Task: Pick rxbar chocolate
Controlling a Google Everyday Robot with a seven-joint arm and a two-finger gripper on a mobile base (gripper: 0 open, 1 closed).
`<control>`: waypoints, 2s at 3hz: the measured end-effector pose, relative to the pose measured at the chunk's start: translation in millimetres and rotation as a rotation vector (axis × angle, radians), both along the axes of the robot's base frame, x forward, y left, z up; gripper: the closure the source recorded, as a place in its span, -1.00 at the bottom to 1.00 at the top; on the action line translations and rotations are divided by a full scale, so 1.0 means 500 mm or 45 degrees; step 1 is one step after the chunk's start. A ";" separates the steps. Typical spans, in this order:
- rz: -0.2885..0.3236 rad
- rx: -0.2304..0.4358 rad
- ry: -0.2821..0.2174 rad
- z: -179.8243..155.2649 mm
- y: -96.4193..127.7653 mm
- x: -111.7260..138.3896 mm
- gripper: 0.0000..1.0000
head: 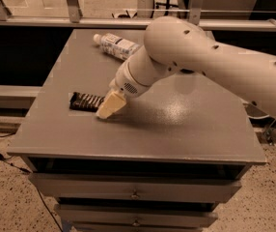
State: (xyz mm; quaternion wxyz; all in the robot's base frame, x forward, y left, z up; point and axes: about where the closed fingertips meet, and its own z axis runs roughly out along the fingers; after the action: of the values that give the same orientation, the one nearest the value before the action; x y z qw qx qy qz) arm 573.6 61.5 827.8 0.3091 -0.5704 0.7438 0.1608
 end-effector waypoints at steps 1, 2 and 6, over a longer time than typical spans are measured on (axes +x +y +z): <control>-0.007 0.005 -0.001 0.002 0.001 0.001 0.26; -0.007 0.005 -0.001 0.002 0.001 0.001 0.72; -0.046 0.108 -0.257 0.267 -0.065 0.061 1.00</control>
Offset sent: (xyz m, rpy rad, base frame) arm 0.0066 -0.0107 0.0429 0.0351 -0.0567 -0.0543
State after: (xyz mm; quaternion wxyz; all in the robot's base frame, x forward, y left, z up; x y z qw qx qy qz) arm 603.9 29.2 961.1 0.4090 -0.5565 0.7118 0.1282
